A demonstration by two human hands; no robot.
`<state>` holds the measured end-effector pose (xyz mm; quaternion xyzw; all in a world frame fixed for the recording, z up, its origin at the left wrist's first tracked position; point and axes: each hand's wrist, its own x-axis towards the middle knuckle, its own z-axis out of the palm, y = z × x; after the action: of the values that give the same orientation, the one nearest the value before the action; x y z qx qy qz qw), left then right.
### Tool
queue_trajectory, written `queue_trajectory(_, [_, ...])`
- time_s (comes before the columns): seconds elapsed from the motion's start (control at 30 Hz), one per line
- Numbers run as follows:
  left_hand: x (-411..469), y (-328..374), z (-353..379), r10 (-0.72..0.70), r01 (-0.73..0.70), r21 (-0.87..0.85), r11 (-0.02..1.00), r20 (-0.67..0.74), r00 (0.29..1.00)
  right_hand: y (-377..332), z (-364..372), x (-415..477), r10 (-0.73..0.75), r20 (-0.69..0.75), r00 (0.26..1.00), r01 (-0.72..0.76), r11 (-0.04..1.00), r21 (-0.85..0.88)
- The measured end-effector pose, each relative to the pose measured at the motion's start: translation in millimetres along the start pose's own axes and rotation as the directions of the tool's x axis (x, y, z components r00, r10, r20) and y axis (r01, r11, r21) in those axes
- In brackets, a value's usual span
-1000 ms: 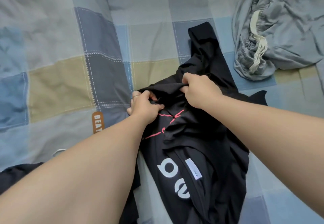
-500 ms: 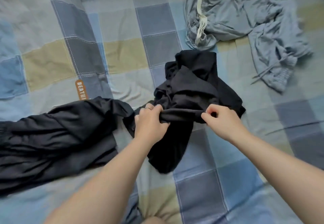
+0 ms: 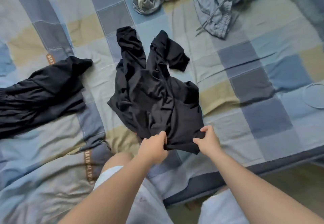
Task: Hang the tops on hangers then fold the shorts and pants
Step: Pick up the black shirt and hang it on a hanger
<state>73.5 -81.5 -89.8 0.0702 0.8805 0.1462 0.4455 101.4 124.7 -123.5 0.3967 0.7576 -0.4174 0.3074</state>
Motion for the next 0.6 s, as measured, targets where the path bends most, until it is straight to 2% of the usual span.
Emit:
queue_trajectory(0.07, [-6.7,13.0,14.9,-0.08,0.08,-0.006,0.997,0.067,0.995,20.1,-8.2,1.8,0.034,0.098,0.995,-0.032,0.999,-0.024])
queue_trajectory(0.13, [-5.1,22.6,23.8,-0.164,0.164,0.017,0.986,0.195,0.967,29.8,-18.6,8.4,0.034,0.17,0.985,0.006,0.972,-0.233])
queue_trajectory(0.2, [5.9,31.2,27.5,-0.234,0.253,-0.057,0.966,0.231,0.944,28.4,-30.9,19.5,-0.014,0.135,0.991,0.072,0.898,-0.434])
queue_trajectory(0.23, [12.8,36.1,27.6,-0.251,0.27,-0.11,0.957,0.161,0.954,24.3,-37.7,26.4,-0.072,0.103,0.992,0.112,0.877,-0.468])
queue_trajectory(0.3, [28.5,46.1,28.2,-0.25,0.236,-0.156,0.959,-0.078,0.965,14.5,-47.3,41.0,-0.243,0.099,0.965,0.261,0.847,-0.464])
queue_trajectory(0.4, [51.3,58.8,33.0,-0.187,0.14,-0.172,0.975,-0.301,0.935,-3.2,-48.7,59.6,-0.497,0.232,0.836,0.541,0.68,-0.494])
queue_trajectory(0.5, [80.3,62.4,31.5,-0.137,0.095,-0.142,0.985,-0.323,0.936,-22.3,-33.4,81.3,-0.582,0.322,0.747,0.645,0.514,-0.566])
queue_trajectory(0.53, [90.1,61.8,28.3,-0.154,0.102,-0.178,0.979,-0.308,0.939,-27.6,-26.5,88.2,-0.565,0.345,0.75,0.643,0.498,-0.581])
queue_trajectory(0.6, [104.7,56.9,21.4,-0.194,0.13,-0.244,0.961,-0.259,0.946,-32.9,-13.8,99.3,-0.501,0.358,0.788,0.608,0.542,-0.58])
